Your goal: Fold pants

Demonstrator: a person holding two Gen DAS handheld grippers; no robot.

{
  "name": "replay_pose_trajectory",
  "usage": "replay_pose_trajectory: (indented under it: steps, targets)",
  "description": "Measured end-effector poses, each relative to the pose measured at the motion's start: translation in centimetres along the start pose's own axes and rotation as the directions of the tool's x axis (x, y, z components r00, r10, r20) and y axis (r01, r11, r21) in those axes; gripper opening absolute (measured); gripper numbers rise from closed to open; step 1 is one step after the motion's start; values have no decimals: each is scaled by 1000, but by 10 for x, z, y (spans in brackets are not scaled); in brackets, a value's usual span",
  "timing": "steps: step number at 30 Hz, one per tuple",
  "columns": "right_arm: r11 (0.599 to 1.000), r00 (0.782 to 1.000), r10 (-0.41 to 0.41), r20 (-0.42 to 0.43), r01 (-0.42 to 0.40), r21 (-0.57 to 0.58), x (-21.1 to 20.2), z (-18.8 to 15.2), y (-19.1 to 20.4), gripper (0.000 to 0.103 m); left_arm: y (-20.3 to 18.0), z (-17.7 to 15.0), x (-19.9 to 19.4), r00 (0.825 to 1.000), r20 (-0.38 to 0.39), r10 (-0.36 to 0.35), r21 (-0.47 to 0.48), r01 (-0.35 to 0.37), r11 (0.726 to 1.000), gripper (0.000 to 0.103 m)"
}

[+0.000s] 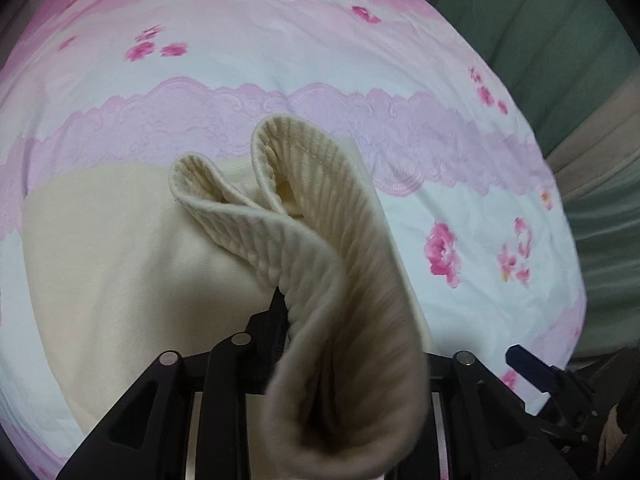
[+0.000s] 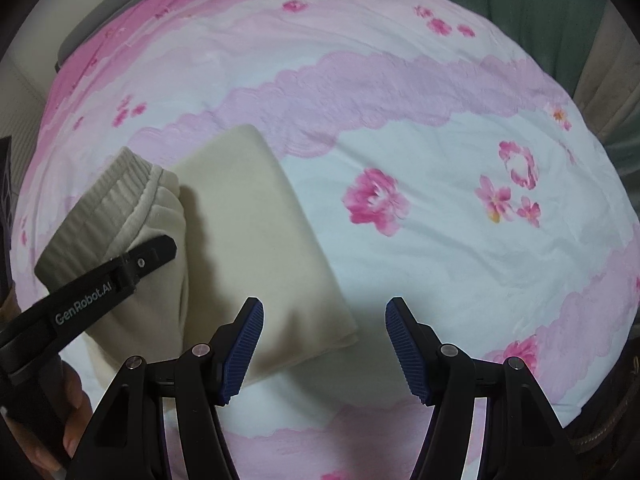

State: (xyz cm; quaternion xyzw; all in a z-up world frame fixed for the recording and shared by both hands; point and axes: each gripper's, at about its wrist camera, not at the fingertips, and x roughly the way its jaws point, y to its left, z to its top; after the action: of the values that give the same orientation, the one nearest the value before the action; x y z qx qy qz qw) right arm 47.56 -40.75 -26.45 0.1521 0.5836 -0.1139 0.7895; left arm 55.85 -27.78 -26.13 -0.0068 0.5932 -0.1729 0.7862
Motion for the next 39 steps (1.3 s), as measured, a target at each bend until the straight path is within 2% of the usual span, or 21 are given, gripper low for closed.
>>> replay_pose_trajectory:
  steps: [1,3,5,7,13,14,15,16,18,19,23,25,30,34,39]
  targets:
    - [1000,1000,-2,-6,2,3,3,0,-4,65,-4,-2,3,1000,4,11,11,-11,1000,31]
    - [1000,1000,-11,-14,11,16,8,0,-11,65,-12,-3,6,1000,9,14,38,-14,999,40]
    - [999,1000,-19,-22,20,37,11,0,-18,65,-17,-2,10,999,-2,-33,49,33,998,48]
    - [998,999,-28,-21,29,56,10,-1,-24,65,-19,1,12,999,-13,-45,58,46,997,51]
    - [992,998,-67,-8,68,109,2,-7,-33,65,-12,4,-6,989,-12,-145,74,145,987,55]
    - [990,997,-76,-10,76,120,1,-9,-34,65,-9,3,-10,985,-12,-175,82,175,981,60]
    - [988,997,-78,-11,79,130,-1,-11,-34,65,-5,3,-16,975,-9,-223,83,223,971,66]
    - [987,997,-79,-11,80,139,-3,-14,-34,65,-2,2,-22,961,-3,-275,81,275,958,68]
    - [985,996,-86,-6,86,151,-8,-18,-33,65,0,3,-37,941,17,-337,95,334,938,80]
    - [984,996,-87,-4,86,156,-10,-19,-32,65,0,2,-43,940,28,-341,110,336,935,83]
    - [987,996,-84,10,82,141,-21,-21,-18,65,8,-1,-69,953,92,-288,176,269,947,86]
    - [990,996,-84,32,80,113,-26,-19,-8,65,25,-6,-76,970,107,-218,170,198,965,86]
    - [998,998,-47,46,45,45,-18,-11,22,65,72,-20,-72,992,105,-66,66,59,996,86]
    - [999,999,-31,31,30,13,-4,-8,43,65,114,-39,-68,996,75,-38,-43,41,998,86]
    - [999,999,-42,26,43,-3,13,-3,51,65,155,-66,-63,998,45,33,-163,-25,986,86]
